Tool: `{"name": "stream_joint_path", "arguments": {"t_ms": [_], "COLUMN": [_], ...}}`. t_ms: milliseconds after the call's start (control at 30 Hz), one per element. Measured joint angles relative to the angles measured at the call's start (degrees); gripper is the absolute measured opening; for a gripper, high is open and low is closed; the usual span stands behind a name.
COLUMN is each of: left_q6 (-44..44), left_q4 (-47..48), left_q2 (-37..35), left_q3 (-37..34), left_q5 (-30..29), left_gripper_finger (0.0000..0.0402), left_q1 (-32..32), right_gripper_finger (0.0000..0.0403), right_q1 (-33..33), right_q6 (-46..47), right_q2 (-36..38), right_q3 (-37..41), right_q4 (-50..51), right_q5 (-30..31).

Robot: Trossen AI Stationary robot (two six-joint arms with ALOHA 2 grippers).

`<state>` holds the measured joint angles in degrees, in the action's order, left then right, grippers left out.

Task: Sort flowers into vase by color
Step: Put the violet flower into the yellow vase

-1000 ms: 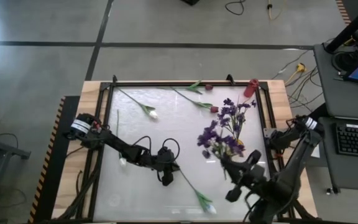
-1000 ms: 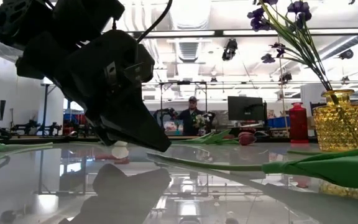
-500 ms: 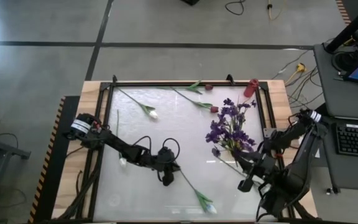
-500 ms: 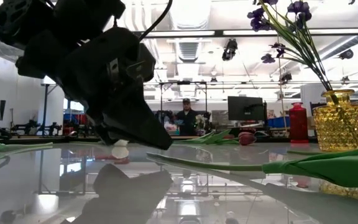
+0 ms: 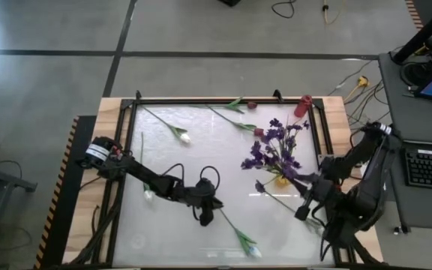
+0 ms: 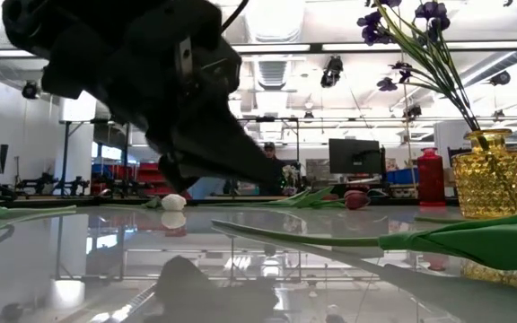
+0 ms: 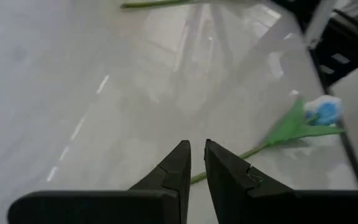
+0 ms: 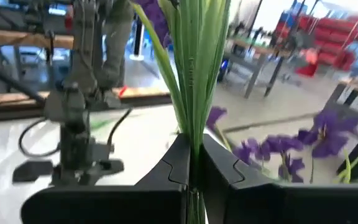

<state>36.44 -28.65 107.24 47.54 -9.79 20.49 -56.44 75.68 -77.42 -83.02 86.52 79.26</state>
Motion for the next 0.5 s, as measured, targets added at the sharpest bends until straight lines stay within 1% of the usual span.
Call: {"name": "stream_joint_path", "arguments": {"t_ms": [67,100,200,300,400,500], "left_q6": [-0.5,-1.0,-3.3,-5.6,-7.2,-8.5], "left_q4": [0.0,-0.1,-0.1,-0.1,-0.1,-0.9], "left_q2": [0.0,0.0,0.0,-0.1,-0.4,-0.7], "left_q3": [1.1,1.7,3.3,4.5,5.3,5.3], "left_q5": [0.3,0.3,0.4,0.4,0.4,0.4], "left_gripper_finger": [0.0037,0.0037,0.0037,0.0037,0.0037,0.0037], "left_q1": [0.1,0.2,0.3,0.4,0.4,0.4], "right_gripper_finger": [0.001,0.001,0.001,0.0009,0.0009,0.0009], "right_q1": [-0.2,-0.2,0.1,1.0,1.8,3.9], "right_q6": [-6.6,-11.2,-28.4,-43.0,-54.7,-64.2], "right_q2": [1.5,2.2,4.3,7.0,10.3,14.8], "right_q3": [0.8,1.4,4.4,8.0,13.1,21.1], "right_q4": [-6.0,-10.5,-27.9,-44.5,-58.6,-73.6], "right_q5": [-3.1,-5.2,-11.5,-15.1,-16.9,-22.8]}}
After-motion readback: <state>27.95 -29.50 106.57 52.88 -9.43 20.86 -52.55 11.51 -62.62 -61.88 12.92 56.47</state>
